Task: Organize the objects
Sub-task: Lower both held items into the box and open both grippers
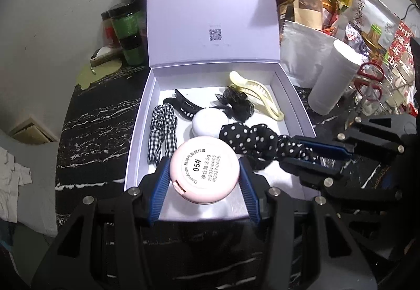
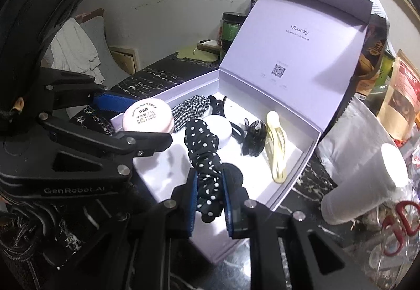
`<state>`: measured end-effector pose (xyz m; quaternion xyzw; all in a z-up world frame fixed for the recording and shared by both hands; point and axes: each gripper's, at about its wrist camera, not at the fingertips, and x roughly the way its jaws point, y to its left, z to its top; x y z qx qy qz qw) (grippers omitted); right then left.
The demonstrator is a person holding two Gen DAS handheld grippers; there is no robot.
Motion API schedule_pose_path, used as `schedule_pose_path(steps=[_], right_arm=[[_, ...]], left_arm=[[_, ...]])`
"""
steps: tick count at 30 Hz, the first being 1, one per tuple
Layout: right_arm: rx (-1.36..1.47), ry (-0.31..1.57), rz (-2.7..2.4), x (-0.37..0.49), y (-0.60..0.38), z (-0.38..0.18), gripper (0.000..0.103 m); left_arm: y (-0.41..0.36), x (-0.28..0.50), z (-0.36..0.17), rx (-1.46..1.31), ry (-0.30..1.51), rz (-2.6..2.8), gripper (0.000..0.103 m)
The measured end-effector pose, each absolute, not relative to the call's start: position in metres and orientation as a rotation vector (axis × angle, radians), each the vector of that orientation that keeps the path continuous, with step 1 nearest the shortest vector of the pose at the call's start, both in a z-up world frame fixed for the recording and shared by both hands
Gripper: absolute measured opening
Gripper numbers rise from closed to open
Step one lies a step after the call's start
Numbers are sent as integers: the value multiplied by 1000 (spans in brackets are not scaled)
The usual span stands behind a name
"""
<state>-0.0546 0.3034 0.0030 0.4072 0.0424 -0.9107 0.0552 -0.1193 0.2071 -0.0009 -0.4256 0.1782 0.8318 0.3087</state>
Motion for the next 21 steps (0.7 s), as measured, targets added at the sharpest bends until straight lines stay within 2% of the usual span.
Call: schedule_pose_path(steps=[21], right_arm=[[1255,145,-2734,-126,312,-6,17]], left_arm=[[229,-188,-10,-1134,435,2265,49]])
